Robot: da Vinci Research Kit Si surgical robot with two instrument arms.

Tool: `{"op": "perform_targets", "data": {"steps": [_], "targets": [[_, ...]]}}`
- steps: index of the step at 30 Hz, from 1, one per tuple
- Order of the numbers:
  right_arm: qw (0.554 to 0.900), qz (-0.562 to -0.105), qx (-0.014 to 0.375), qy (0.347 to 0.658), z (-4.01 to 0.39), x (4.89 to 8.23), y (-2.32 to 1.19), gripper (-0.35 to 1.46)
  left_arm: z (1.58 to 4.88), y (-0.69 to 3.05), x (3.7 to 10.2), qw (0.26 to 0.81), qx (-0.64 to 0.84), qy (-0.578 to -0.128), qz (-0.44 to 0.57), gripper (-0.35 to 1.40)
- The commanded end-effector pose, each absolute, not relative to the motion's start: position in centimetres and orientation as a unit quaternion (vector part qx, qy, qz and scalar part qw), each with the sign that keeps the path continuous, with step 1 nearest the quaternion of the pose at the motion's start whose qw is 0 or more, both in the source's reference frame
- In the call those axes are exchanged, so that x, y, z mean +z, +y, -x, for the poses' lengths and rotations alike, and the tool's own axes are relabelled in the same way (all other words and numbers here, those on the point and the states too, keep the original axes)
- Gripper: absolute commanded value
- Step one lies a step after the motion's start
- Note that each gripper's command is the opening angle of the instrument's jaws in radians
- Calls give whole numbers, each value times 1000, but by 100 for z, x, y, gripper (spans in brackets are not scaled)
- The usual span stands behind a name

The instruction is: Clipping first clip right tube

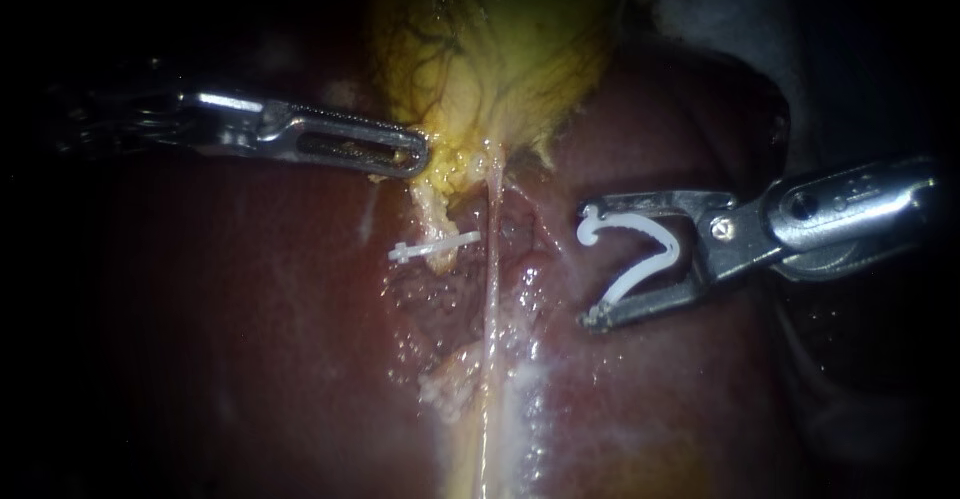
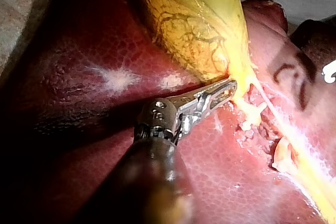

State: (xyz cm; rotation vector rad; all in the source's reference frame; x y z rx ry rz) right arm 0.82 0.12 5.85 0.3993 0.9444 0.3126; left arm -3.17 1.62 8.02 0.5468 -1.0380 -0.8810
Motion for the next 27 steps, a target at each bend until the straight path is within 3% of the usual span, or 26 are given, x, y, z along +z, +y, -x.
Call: {"op": "perform_targets", "data": {"steps": [1, 10, 27], "targets": [[860, -190, 149, 450, -82, 585, 12, 57, 317, 162, 802, 743, -402, -474, -250, -35], [860, -190, 149, 450, -82, 585, 12, 57, 310, 166, 793, 742, -402, -473, -252, -35], [860, -189, 146, 450, -80, 585, 12, 57, 241, 211, 720, 729, -413, -504, -211, -35]]}}
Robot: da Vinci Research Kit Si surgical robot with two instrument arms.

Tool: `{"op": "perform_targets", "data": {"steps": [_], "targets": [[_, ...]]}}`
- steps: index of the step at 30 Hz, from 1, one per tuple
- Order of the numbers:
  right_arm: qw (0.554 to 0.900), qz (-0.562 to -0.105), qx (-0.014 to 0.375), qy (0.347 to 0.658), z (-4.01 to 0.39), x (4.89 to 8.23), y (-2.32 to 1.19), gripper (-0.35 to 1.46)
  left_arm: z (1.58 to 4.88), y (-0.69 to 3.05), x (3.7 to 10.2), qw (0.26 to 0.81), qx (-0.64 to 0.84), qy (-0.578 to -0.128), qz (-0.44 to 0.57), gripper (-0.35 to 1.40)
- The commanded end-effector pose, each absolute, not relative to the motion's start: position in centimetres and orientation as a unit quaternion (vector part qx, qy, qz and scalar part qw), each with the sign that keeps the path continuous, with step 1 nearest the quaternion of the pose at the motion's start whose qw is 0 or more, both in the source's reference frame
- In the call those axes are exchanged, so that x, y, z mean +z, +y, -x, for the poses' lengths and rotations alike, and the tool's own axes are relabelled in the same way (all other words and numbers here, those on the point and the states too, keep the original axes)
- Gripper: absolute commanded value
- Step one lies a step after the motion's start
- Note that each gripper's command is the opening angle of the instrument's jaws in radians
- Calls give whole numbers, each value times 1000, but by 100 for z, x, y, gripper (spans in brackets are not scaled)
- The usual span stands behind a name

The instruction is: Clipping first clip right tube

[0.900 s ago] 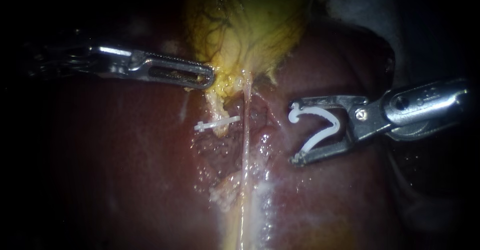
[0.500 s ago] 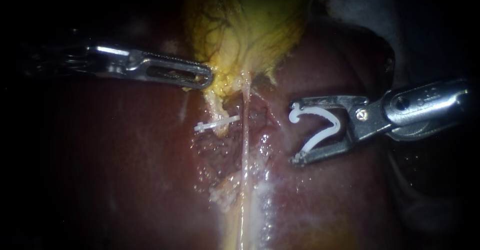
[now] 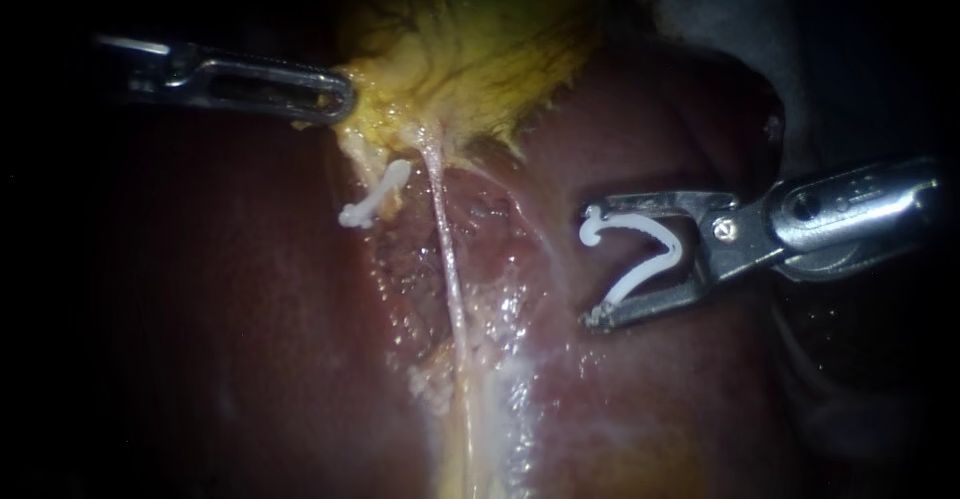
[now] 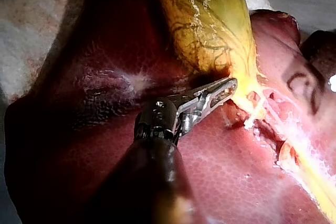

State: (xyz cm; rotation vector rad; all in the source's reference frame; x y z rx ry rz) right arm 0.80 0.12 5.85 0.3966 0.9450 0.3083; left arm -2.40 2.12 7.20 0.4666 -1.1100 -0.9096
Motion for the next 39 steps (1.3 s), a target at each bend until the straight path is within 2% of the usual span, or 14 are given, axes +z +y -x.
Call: {"op": "perform_targets", "data": {"steps": [1, 8, 11, 18, 23, 30, 39], "targets": [[860, -189, 146, 450, -80, 585, 12, 57, 240, 211, 719, 729, -413, -504, -211, -35], [860, -191, 145, 451, -81, 585, 12, 56, 242, 208, 717, 729, -414, -503, -210, -35], [852, -200, 142, 462, -82, 585, 12, 56, 242, 208, 717, 729, -415, -503, -210, -35], [822, -263, 157, 480, -89, 587, 14, 55, 245, 205, 713, 728, -416, -504, -208, -35], [803, -288, 174, 492, -96, 591, 15, 54, 247, 202, 707, 726, -418, -504, -207, -35], [786, -315, 189, 496, -109, 609, 18, 54, 249, 198, 701, 725, -416, -508, -208, -35], [771, -352, 202, 492, -129, 649, 9, 54, 250, 196, 695, 725, -416, -508, -209, -35]]}}
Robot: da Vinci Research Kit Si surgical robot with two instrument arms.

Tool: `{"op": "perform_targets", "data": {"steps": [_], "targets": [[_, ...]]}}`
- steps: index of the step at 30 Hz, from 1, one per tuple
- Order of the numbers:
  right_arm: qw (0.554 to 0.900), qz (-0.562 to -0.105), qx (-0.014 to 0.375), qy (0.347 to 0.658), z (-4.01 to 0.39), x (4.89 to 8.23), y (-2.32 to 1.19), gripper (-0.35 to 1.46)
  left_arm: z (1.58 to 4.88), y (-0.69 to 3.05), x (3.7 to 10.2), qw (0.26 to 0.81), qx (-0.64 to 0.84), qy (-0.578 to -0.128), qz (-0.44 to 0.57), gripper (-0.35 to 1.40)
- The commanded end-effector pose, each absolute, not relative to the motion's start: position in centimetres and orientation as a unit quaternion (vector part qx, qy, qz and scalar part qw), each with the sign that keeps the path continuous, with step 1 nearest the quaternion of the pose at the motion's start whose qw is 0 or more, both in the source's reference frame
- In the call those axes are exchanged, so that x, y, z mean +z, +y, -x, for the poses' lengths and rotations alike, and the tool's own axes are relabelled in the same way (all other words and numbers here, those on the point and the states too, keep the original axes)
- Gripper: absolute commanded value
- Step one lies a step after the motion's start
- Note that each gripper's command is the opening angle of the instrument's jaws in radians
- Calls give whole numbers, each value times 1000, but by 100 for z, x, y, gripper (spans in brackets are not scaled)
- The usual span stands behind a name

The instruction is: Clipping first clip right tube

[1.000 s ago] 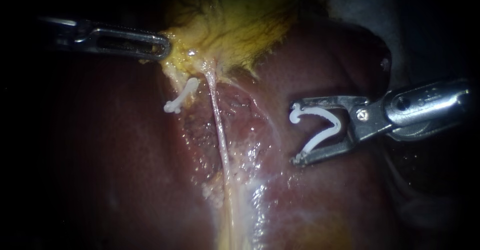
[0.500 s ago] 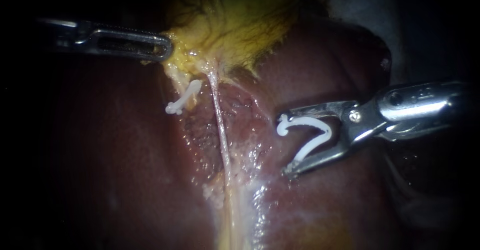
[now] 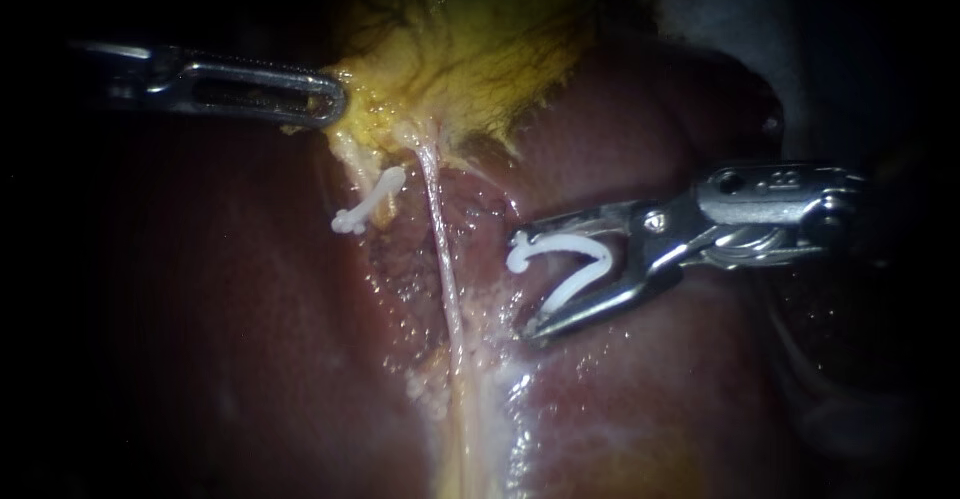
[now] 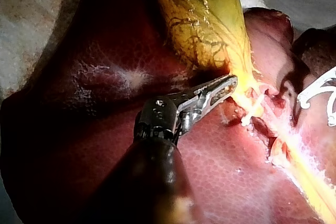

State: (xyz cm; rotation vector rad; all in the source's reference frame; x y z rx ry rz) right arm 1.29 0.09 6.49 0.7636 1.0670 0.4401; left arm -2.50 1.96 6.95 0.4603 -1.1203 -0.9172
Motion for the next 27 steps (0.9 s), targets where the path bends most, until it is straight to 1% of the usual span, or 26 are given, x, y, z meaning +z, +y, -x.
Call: {"op": "perform_targets", "data": {"steps": [1, 4, 7, 15, 20, 27], "targets": [[769, -355, 204, 492, -130, 653, 8, 54, 250, 196, 695, 725, -416, -508, -209, -35], [761, -369, 212, 489, -135, 669, 3, 54, 251, 196, 694, 726, -414, -508, -207, -35], [757, -375, 217, 490, -138, 679, 0, 54, 251, 195, 693, 726, -413, -508, -208, -35], [751, -387, 236, 480, -146, 714, -14, 54, 252, 194, 692, 726, -413, -509, -209, -35], [750, -396, 234, 476, -151, 732, -23, 54, 252, 194, 692, 726, -413, -509, -209, -35], [739, -417, 231, 477, -164, 745, -30, 54, 252, 194, 692, 726, -413, -509, -209, -35]]}}
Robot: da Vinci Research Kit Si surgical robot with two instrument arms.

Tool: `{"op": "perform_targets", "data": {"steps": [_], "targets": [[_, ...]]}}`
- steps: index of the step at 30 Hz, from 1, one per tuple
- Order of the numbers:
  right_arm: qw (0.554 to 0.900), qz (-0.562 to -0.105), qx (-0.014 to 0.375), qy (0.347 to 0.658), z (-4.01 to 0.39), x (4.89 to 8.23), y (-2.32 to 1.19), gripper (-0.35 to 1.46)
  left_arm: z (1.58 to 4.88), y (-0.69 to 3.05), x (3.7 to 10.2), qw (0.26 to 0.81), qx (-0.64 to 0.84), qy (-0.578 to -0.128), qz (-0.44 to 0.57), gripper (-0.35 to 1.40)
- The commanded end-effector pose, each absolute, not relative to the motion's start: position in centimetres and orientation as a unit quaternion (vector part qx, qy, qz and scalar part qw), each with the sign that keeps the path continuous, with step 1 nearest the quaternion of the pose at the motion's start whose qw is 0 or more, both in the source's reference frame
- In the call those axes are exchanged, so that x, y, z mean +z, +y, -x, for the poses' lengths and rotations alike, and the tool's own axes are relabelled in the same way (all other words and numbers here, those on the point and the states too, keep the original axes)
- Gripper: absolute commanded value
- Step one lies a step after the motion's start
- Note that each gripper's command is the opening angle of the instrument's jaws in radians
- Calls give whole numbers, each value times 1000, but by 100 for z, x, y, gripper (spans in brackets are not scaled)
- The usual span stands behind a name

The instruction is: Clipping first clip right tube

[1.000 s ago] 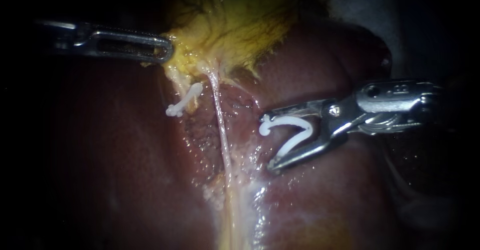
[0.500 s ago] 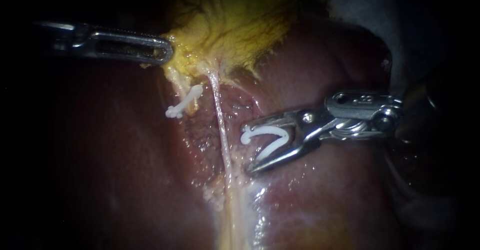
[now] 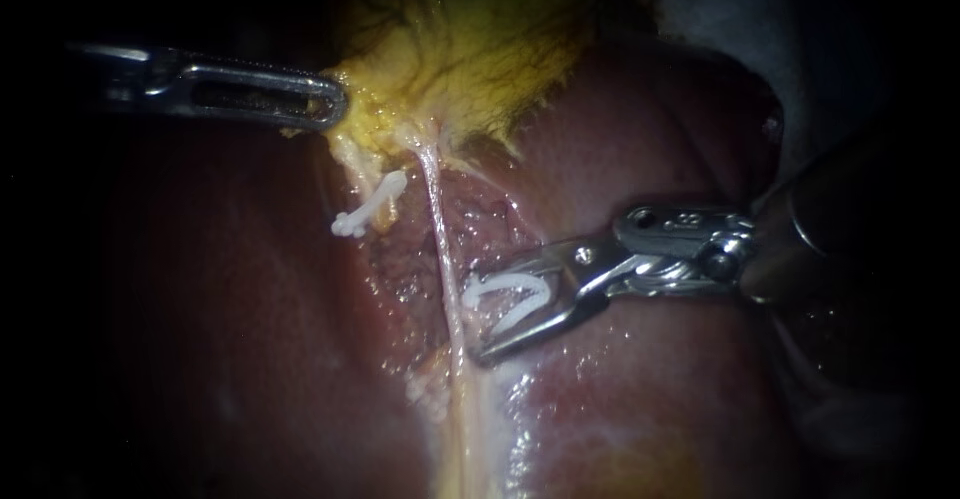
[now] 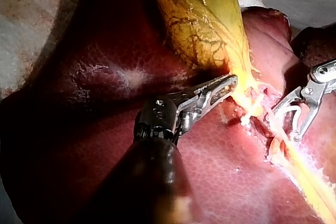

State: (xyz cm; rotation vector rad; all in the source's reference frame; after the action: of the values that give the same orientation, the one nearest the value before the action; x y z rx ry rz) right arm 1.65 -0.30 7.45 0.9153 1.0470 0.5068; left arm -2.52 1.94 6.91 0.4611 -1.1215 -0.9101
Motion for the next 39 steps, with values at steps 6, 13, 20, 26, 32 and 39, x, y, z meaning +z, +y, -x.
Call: {"op": "perform_targets", "data": {"steps": [6, 13, 20, 26, 32, 39], "targets": [[713, -447, 228, 490, -174, 749, -34, 54, 252, 193, 692, 726, -413, -509, -209, -35], [678, -478, 224, 511, -185, 748, -34, 54, 251, 193, 692, 726, -413, -509, -209, -35], [657, -496, 216, 524, -200, 746, -36, 54, 251, 193, 692, 726, -413, -509, -209, -35], [638, -511, 205, 538, -210, 738, -41, 54, 251, 193, 692, 726, -413, -509, -209, -35], [629, -520, 196, 543, -215, 727, -47, 54, 251, 193, 693, 726, -412, -509, -209, -35], [617, -533, 184, 548, -215, 708, -55, 54, 250, 193, 693, 726, -412, -509, -209, -35]]}}
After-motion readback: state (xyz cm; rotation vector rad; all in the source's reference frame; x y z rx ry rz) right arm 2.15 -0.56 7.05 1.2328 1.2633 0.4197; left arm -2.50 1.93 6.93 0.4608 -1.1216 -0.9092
